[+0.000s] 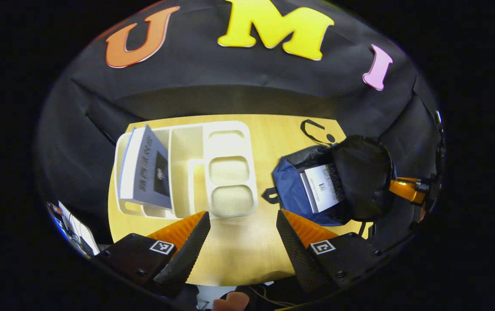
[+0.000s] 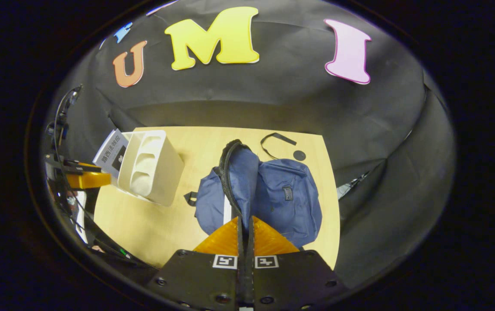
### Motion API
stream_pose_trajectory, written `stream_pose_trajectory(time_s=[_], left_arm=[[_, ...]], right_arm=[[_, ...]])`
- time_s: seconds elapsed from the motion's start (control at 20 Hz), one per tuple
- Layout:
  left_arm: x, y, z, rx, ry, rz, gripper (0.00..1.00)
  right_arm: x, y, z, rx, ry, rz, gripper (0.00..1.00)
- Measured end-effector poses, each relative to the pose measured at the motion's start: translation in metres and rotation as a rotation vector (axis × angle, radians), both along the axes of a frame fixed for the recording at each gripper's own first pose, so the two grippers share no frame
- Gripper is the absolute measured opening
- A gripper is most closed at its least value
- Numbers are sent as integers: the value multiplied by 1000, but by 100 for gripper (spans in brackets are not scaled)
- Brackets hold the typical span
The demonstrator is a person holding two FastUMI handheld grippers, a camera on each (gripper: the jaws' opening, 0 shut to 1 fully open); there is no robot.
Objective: Open the schoolbag, grab two books from the bookshelf and put them into the schoolbag.
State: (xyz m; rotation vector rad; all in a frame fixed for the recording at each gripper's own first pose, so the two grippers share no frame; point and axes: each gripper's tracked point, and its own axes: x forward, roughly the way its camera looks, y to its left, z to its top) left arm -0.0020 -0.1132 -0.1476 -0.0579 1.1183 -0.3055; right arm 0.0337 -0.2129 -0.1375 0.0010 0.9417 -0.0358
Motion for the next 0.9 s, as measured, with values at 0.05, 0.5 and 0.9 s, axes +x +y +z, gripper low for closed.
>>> stream_pose_trajectory(time_s=[0.05,0.5,0.9], left_arm=[[4,20,8,8,-10,20,98],[39,126,41,7,96,83,98],[77,145,7,29,251,24,100]], right_arm=[[0,1,-1,-4,-2,-2,0],[-4,9,-7,-3,-4,-9,0],[-5,1,-7,-2,7,-28,0]])
